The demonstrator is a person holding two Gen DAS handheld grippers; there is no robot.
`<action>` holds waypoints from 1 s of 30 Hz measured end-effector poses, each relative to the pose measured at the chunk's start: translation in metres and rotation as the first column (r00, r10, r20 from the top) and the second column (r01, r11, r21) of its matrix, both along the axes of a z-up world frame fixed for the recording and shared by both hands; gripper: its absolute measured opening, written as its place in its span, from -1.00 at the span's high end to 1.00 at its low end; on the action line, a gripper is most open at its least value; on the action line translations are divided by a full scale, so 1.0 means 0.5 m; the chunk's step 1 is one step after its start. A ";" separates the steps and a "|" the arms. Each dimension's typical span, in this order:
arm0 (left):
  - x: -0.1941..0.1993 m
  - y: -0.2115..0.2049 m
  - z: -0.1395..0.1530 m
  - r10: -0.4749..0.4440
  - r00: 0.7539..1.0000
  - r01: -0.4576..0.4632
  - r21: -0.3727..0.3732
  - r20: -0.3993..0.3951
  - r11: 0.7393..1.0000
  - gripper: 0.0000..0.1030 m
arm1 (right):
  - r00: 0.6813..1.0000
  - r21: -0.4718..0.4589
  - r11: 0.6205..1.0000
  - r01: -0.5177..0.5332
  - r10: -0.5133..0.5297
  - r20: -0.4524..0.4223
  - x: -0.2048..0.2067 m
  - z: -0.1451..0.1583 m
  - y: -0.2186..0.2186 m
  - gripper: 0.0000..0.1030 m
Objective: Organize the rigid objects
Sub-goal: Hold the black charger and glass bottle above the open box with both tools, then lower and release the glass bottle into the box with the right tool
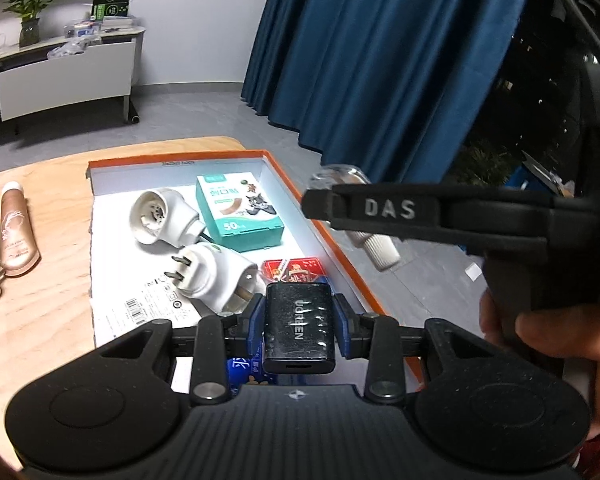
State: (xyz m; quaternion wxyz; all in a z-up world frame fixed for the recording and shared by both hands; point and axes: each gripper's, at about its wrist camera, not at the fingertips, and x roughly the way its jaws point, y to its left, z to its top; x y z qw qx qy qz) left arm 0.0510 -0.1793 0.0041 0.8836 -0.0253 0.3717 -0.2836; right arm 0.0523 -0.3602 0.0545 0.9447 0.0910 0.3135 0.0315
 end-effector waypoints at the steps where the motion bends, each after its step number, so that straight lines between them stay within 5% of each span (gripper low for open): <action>1: -0.002 -0.002 -0.001 -0.002 1.000 0.002 0.001 -0.001 1.000 0.30 | 1.000 -0.001 1.000 -0.002 0.002 -0.001 0.001 0.001 0.001 -0.16; 30: -0.009 -0.025 -0.005 -0.033 0.999 0.033 0.026 0.003 0.999 0.30 | 0.999 -0.002 1.000 -0.022 0.022 -0.028 0.011 -0.012 0.008 -0.16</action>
